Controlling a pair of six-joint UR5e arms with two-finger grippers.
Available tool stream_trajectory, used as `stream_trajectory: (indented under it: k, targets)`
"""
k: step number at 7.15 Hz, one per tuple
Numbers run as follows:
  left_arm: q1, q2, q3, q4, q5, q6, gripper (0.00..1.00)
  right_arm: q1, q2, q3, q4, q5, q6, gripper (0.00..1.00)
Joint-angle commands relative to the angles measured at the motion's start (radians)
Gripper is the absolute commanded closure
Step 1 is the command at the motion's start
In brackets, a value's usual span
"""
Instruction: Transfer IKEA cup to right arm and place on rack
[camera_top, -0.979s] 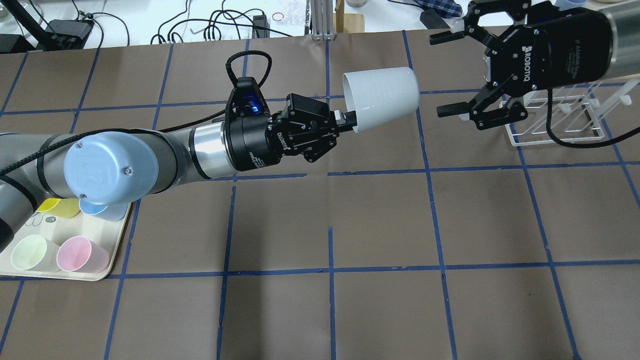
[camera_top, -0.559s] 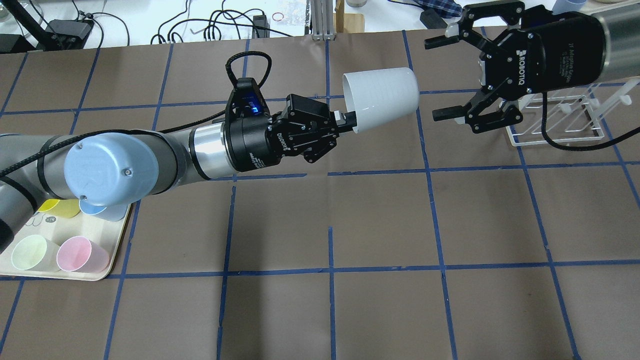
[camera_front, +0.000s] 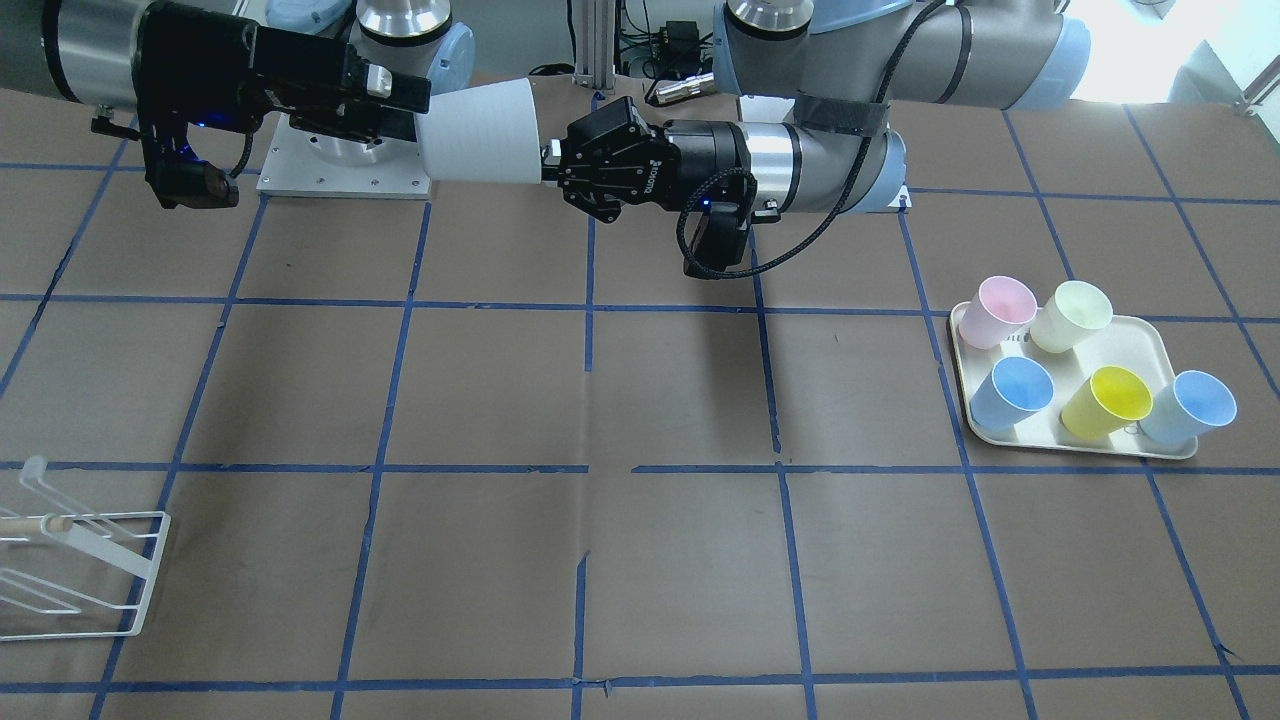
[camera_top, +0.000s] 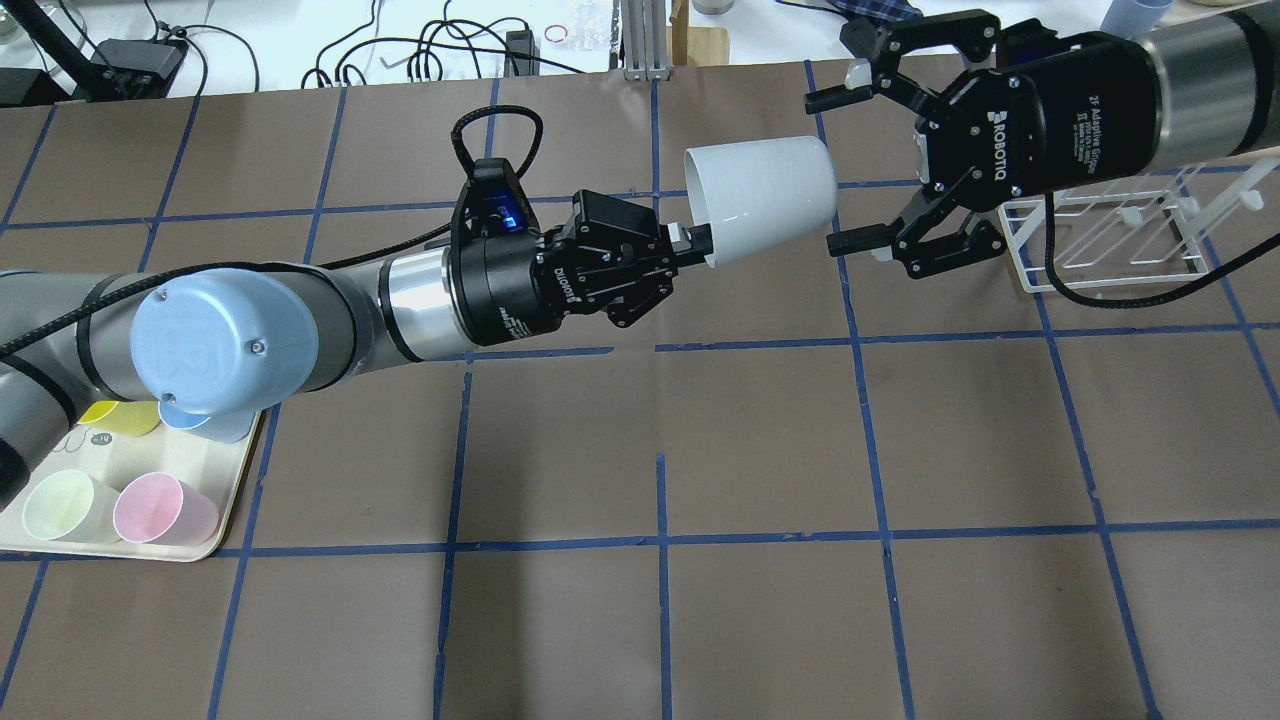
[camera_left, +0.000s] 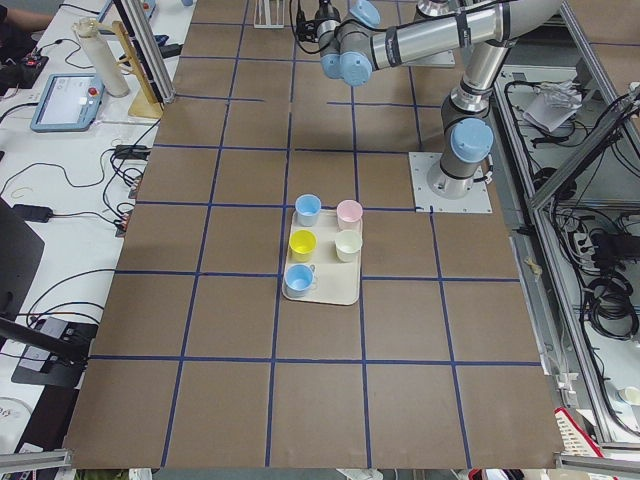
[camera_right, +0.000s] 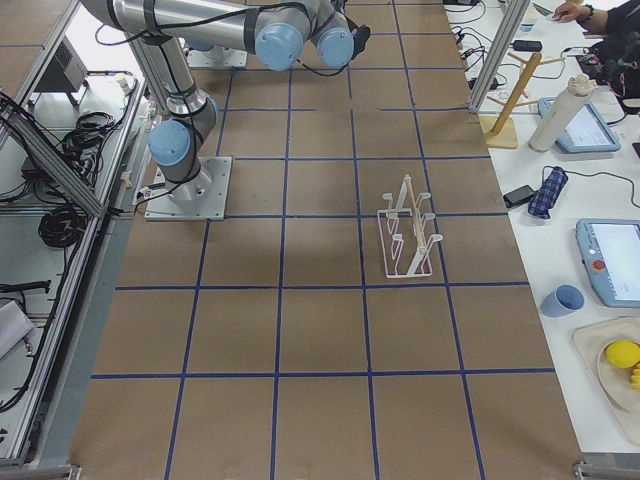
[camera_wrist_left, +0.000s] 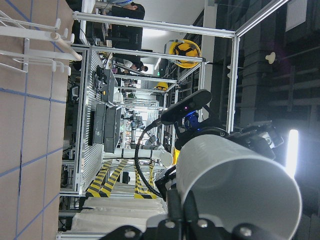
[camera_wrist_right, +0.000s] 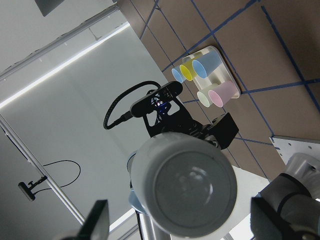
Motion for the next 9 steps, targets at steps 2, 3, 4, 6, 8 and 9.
stream_trajectory:
  k: [2,3,4,6,8,9]
  targets:
    - [-0.002,-0.001,-0.003,0.002,-0.001,0.000,1.00,0.001,0.002,0.028,0.011,0.003,0.006,0.00]
    - [-0.002,0.000,-0.001,0.002,-0.004,0.000,1.00,0.001,0.003,0.028,0.008,0.005,0.006,0.00]
    - [-0.002,0.000,0.000,0.002,-0.004,0.000,1.00,0.001,0.003,0.028,0.005,0.005,0.006,0.00]
    - [-0.002,0.002,-0.001,0.002,-0.006,0.000,1.00,0.001,0.016,0.028,0.014,0.003,0.012,0.01]
    - [-0.002,0.002,0.000,0.002,-0.006,0.000,1.00,0.001,0.016,0.028,0.010,0.008,0.012,0.22]
    - [-0.002,0.002,0.000,0.002,-0.007,-0.002,1.00,0.001,0.016,0.026,0.010,0.038,0.012,0.25]
